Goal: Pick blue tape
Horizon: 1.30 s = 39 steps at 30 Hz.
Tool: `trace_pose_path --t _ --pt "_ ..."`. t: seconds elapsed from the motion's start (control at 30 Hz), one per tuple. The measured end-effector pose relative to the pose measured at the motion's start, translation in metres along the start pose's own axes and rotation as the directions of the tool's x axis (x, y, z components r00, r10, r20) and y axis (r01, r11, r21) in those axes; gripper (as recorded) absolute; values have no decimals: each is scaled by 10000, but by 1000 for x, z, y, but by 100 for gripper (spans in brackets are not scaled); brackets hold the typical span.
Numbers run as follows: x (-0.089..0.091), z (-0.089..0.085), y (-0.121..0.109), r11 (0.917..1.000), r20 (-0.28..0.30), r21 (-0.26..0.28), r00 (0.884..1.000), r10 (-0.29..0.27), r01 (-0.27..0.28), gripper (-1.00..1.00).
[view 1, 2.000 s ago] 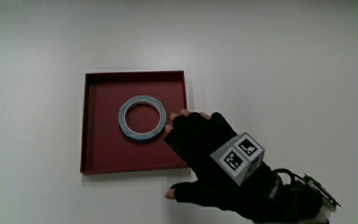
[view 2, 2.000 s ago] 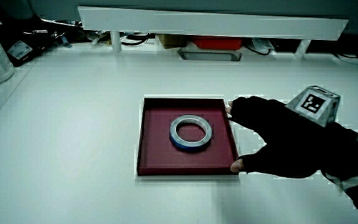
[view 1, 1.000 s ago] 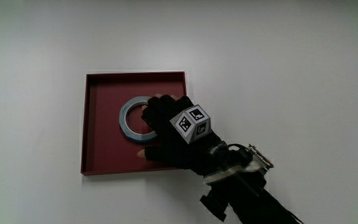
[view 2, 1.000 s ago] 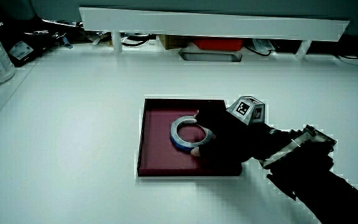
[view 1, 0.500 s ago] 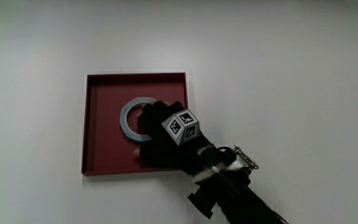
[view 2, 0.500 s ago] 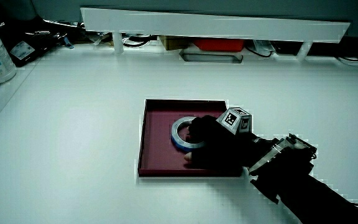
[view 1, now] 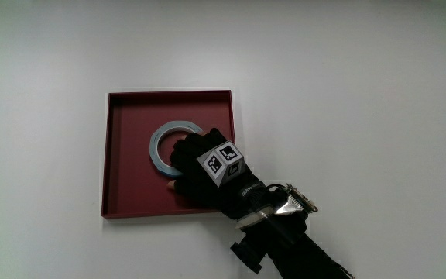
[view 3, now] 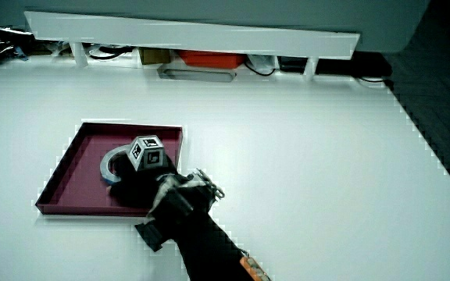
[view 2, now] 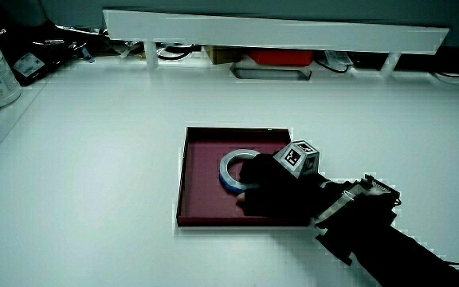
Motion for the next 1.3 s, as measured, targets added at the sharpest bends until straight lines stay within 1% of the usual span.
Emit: trace_pose_path --t 0.23,0.27,0.3,0.33,0.37,0.47,0.5,0.53,0.6,0.63,0.83,0.87,0.93,0.97,1.07,1.13,1.3 --pt "-4 2 -2 9980 211 618 9997 147 -159 68" --pt "-5 3 -3 9976 146 670 9998 165 -174 72" --pt "-5 4 -4 9976 206 650 9996 206 -219 76" --pt "-5 3 -4 9964 173 797 9995 276 -289 80" --pt "-5 3 -4 9962 252 813 9993 287 -306 84" --pt "-6 4 -6 9950 86 918 9992 389 -395 96" --pt "-5 3 -6 9951 123 913 9993 359 -369 100" --pt "-4 3 -6 9952 187 912 9993 337 -353 100" --pt "-6 5 -7 9937 83 1022 9990 444 -450 100" --pt "-6 5 -7 9945 134 956 9991 405 -416 100" --pt "-5 6 -8 9924 -43 1141 9988 480 -472 100" --pt "-6 8 -9 9931 -82 1098 9990 435 -423 100" --pt "-5 9 -11 9914 -190 1223 9986 493 -466 100" --pt "-6 11 -12 9907 -114 1246 9984 556 -537 100" --pt "-7 20 -16 9893 -126 1345 9982 590 -568 100" --pt "-8 26 -20 9897 -152 1307 9980 606 -581 100" --pt "-13 48 -34 9847 -116 1556 9966 816 -788 100"
